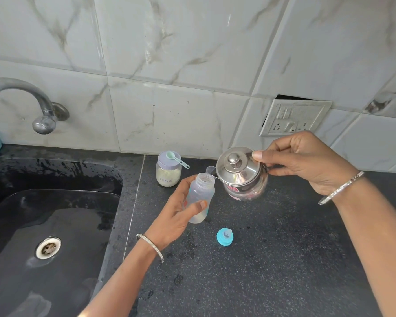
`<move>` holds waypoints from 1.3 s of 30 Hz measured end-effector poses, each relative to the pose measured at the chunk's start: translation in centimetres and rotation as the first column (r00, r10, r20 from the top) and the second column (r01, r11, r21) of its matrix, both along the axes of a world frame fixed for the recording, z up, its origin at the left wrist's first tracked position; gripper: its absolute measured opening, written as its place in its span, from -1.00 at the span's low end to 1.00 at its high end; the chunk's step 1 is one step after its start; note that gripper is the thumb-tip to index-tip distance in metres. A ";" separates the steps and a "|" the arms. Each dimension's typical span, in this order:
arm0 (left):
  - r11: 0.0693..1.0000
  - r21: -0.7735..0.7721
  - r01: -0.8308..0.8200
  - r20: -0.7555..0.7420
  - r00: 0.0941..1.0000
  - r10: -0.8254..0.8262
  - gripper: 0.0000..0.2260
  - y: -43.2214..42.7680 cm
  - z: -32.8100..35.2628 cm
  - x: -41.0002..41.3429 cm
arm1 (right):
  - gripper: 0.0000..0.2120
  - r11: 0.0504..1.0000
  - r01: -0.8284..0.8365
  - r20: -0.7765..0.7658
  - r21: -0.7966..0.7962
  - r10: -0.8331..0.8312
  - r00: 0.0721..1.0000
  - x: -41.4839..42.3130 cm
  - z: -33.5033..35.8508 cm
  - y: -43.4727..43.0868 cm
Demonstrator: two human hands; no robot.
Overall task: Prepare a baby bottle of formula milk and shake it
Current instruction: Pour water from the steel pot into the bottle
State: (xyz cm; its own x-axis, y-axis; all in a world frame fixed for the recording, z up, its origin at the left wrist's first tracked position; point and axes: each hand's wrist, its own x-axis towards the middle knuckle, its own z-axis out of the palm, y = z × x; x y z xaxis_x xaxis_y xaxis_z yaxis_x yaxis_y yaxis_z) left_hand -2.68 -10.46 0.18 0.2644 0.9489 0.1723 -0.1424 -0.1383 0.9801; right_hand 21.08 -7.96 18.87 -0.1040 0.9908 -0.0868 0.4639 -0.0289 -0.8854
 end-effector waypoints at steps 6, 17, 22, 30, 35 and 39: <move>1.000 0.015 0.002 0.017 1.000 -0.002 -0.52 0.2 -0.1 -0.1 | -0.52 1.000 -0.015 0.084 0.003 0.014 0.996 -0.5 0.3 0.3; 0.999 0.048 -0.002 0.013 1.000 0.001 -0.52 0.6 -0.4 -0.5 | -0.40 0.997 -0.067 0.209 0.024 0.060 0.976 -1.8 1.4 0.7; 0.998 0.057 -0.002 0.016 1.000 0.001 -0.53 0.8 -0.5 -0.7 | -0.38 0.996 -0.083 0.232 0.037 0.073 0.970 -2.0 1.4 0.7; 0.999 0.040 -0.011 0.054 0.998 0.009 -0.49 0.8 -0.3 -0.7 | -0.39 0.996 -0.082 0.232 0.039 0.071 0.970 -2.1 1.6 0.9; 1.000 0.023 -0.006 0.059 0.998 0.005 -0.50 0.8 -0.4 -0.6 | -0.41 0.996 -0.082 0.234 0.040 0.070 0.970 -2.4 1.6 0.8; 1.000 0.002 0.004 0.066 0.998 -0.005 -0.50 0.8 -0.4 -0.6 | -0.41 0.996 -0.074 0.224 0.041 0.063 0.973 -2.6 1.7 0.6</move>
State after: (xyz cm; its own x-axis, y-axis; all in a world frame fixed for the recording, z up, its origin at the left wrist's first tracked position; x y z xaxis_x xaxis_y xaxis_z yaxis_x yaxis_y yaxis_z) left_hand -3.31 -9.63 -0.24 0.2565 0.9473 0.1916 -0.2076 -0.1396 0.9682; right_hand 18.51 -7.31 20.55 -0.1556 0.9855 -0.0671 0.6486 0.0506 -0.7594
